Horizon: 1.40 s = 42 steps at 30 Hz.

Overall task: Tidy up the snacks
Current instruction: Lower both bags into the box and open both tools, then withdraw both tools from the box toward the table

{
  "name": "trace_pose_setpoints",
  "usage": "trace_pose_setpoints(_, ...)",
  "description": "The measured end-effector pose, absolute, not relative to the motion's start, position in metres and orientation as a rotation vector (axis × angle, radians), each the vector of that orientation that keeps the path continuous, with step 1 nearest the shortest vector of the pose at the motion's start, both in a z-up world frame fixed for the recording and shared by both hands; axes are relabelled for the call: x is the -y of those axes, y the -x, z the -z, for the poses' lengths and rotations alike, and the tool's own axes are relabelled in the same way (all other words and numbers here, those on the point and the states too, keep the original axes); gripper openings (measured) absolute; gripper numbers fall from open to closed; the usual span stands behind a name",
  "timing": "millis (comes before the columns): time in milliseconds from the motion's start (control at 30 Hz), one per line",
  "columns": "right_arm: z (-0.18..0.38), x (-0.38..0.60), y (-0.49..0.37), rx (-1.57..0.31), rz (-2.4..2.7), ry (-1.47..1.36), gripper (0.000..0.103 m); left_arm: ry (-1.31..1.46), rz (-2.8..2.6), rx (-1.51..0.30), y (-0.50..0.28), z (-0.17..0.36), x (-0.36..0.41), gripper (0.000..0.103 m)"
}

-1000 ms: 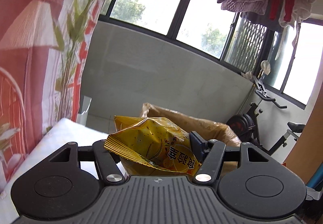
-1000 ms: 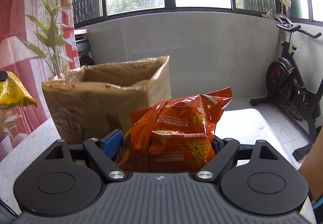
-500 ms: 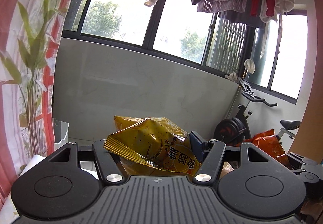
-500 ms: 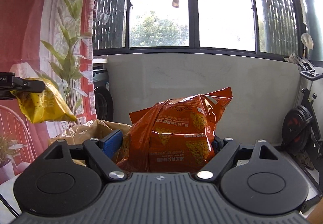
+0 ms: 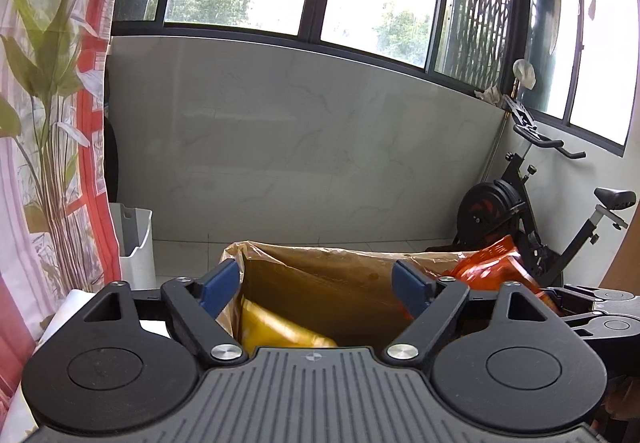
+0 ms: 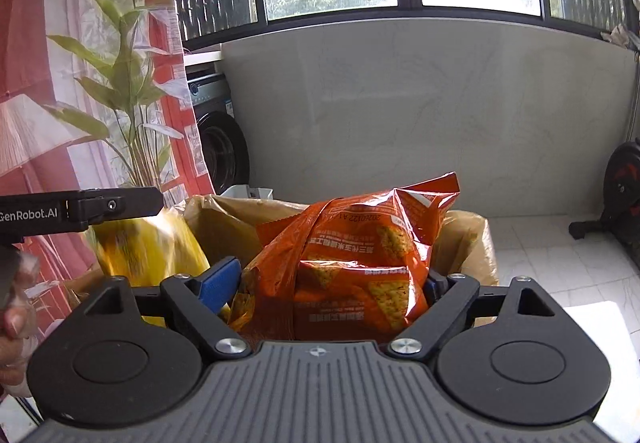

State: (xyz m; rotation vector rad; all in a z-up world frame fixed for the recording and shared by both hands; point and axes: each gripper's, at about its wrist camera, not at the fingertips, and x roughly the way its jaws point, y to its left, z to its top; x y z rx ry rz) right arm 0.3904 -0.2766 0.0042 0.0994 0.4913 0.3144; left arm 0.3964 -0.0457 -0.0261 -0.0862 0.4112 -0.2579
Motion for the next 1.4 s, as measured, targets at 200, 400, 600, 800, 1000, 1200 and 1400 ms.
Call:
trace_pose_setpoints(200,-0.006,0.285,-0.382,-0.475,-0.324,-0.146,0.095,0.099,0.248,-0.438,-0.393,0.024,0.039,0.086)
trace_pose_setpoints(400,-0.012,0.299,-0.351,-0.424,-0.340,-0.146,0.095,0.092,0.235,-0.442,-0.371,0.015,0.017,0.086)
trace_pose_setpoints(600,-0.011,0.315,-0.310,-0.353,-0.328,-0.141,0.102,0.085,0.204,-0.431,-0.335,0.010,-0.017,0.086)
trace_pose_setpoints(800,0.001,0.329,-0.274,-0.307,-0.306,-0.168,0.103,0.023,0.184,-0.430,-0.296,0.020,-0.029,0.086)
trace_pose_setpoints(1000,0.024,0.338,-0.243,-0.302,-0.273,-0.158,0.103,0.022,0.130,-0.392,-0.258,0.041,-0.035,0.086)
trace_pose_setpoints(1200,0.061,0.359,-0.227,-0.352,-0.202,-0.163,0.103,0.099,0.053,-0.428,-0.238,0.073,-0.047,0.086)
trace_pose_setpoints(1400,0.093,0.364,-0.223,-0.418,-0.132,-0.069,0.100,0.154,-0.035,-0.462,-0.238,0.094,-0.064,0.085)
